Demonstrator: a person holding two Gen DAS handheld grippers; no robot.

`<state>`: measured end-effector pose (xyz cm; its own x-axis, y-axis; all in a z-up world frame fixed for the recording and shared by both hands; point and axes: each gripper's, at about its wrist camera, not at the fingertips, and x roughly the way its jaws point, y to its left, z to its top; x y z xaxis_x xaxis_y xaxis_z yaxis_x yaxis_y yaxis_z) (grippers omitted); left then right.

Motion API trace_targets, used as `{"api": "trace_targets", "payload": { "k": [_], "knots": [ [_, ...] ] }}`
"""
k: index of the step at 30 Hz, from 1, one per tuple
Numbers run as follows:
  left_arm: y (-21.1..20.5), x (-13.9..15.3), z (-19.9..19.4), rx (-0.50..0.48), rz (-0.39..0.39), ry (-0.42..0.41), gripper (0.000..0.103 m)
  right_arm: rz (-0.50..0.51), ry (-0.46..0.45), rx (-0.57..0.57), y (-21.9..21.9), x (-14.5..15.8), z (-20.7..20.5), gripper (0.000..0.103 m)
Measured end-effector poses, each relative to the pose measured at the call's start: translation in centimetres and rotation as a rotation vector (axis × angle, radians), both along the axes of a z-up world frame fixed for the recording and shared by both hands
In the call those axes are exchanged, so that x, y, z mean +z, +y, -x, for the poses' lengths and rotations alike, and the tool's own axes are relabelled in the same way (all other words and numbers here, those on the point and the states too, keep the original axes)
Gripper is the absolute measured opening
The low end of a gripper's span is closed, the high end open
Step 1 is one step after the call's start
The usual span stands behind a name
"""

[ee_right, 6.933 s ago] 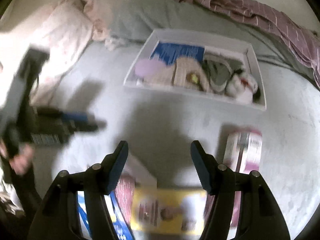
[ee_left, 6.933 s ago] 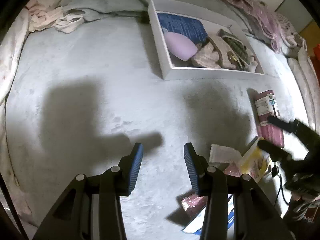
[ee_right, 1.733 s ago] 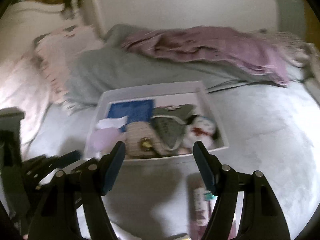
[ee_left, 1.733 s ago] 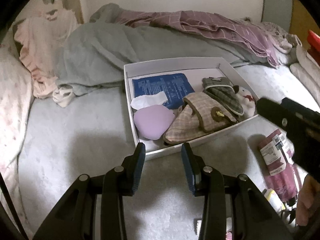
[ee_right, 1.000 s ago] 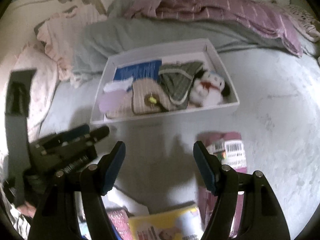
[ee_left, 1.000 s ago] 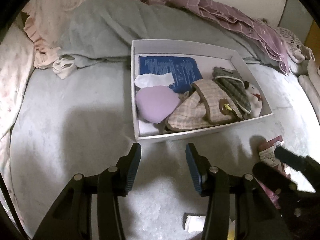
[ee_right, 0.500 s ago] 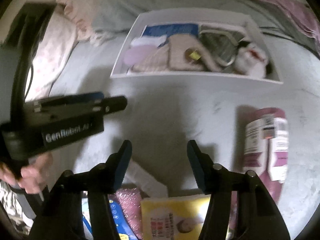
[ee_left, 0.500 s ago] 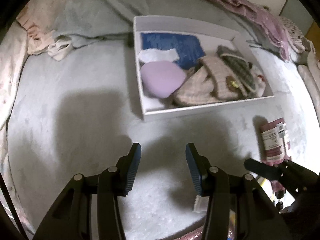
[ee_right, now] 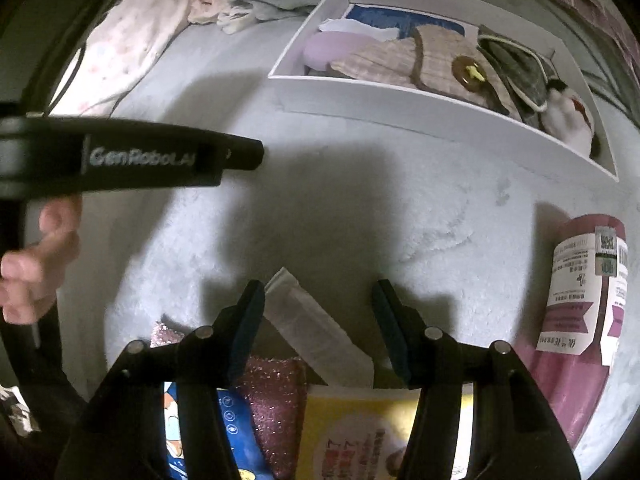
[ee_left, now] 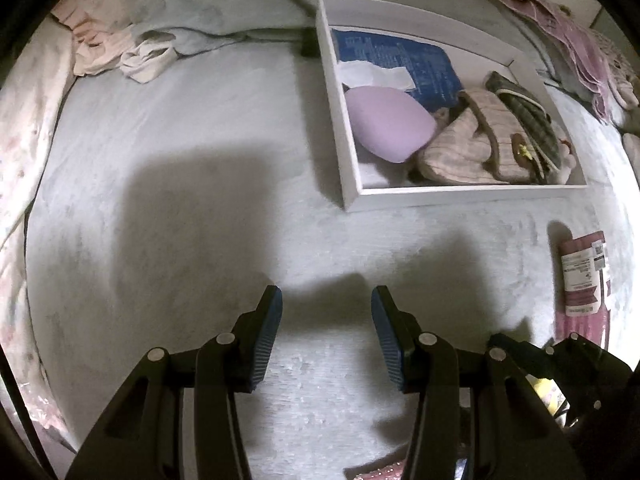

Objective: Organize soft objects
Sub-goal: 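Grasp the white tissue strip with the right tool, then lift the tissue strip and carry it over the tray with right tool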

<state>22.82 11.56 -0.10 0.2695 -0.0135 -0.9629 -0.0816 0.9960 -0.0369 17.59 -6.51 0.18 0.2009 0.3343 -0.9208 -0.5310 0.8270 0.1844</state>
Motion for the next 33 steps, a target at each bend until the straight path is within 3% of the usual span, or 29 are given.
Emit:
{"api": "trace_targets", "payload": {
  "k": [7, 11, 14, 20, 27, 33],
  "knots": [
    [0.4, 0.5, 0.4, -0.008, -0.002, -0.011, 0.046, 0.045, -0.030, 0.106, 1.2, 0.0, 1.3, 0.057],
    [1.0, 0.7, 0.6, 0.013, 0.000, -0.012, 0.046, 0.110, -0.058, 0.145, 1.6, -0.2, 1.8, 0.044],
    [1.1, 0.8, 0.4, 0.021, 0.004, -0.018, 0.046, 0.124, -0.056, 0.119, 1.4, -0.1, 1.4, 0.028],
    [0.2, 1.2, 0.2, 0.012, 0.001, -0.029, 0.046, 0.109, -0.060, 0.051, 0.3, 0.2, 0.5, 0.018],
    [-1.6, 2.5, 0.0, -0.018, 0.005, -0.049, 0.046, 0.047, -0.081, -0.045, -1.9, 1.2, -0.8, 0.011],
    [-2.1, 4.3, 0.2, 0.009, 0.068, -0.103, 0.046, -0.104, -0.086, -0.187, -4.2, 2.7, -2.6, 0.010]
  ]
}}
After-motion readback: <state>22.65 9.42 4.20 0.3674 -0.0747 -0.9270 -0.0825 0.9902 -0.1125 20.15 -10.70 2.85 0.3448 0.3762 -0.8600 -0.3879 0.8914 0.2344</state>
